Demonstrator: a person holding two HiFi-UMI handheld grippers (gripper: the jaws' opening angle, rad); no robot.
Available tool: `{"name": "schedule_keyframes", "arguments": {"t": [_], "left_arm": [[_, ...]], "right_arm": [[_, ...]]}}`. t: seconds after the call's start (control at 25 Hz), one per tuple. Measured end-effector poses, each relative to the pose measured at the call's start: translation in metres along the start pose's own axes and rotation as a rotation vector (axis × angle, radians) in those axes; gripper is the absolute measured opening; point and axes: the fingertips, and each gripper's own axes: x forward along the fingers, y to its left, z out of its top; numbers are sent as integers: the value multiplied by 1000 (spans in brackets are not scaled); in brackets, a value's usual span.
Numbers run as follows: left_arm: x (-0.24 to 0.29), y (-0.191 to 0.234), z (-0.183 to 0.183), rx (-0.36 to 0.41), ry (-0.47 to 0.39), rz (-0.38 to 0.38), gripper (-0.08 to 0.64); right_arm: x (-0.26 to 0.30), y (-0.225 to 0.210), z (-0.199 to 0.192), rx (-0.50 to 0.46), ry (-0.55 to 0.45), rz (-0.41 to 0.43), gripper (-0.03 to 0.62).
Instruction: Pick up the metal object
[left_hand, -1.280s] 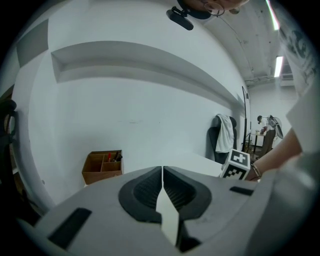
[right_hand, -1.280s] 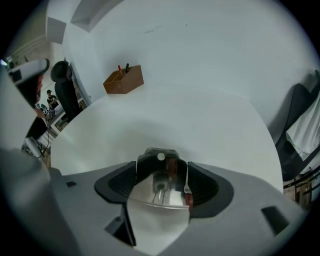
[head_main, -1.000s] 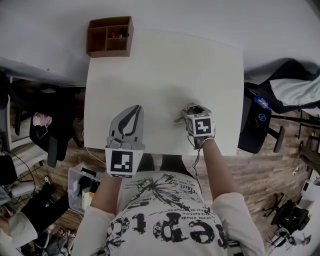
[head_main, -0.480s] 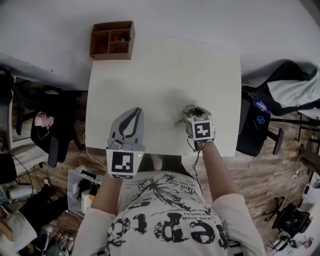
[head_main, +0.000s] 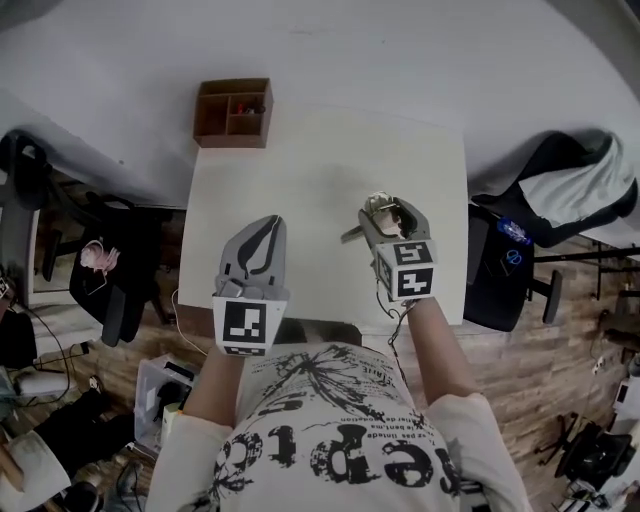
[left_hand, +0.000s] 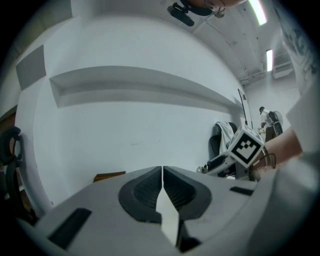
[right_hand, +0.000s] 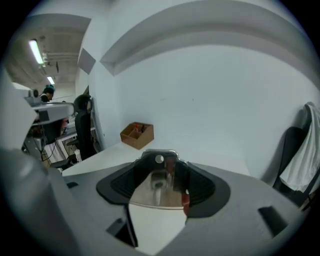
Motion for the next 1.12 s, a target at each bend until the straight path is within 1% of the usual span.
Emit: {"name": "schedule_keyframes", "arguments": {"t": [0.2,0.28,0.36,0.48,0.64,0.84,1.0,1.12], "left_arm": [[-2,2,30,31,-69,11,12],[-3,2,41,34,-77,11,12],[-4,2,51,32,-88,13,12],[-3,5,62,50,-143,23,12],[-1,8,77,57,-172,30,12],[0,9,88,26,-169,28,12],[1,9,96,35,-185,33,12],[3,10,94,31,-175,43,12]], "right_arm": [[-40,0,66,-41,-211,-15,281],[-57,-2,86,-48,-280,-24,281],[-73,-4,103,-47,-342,-33,281],[-96,-6,125,-48,-426,-45,281],[-122,-8,147,-54,-538,-63,281],[-138,-14,152,-41,-596,-90,281],[-144,-15,158,-55,-631,-91,281],[-146,-15,160,-55,-649,-93,281]]}}
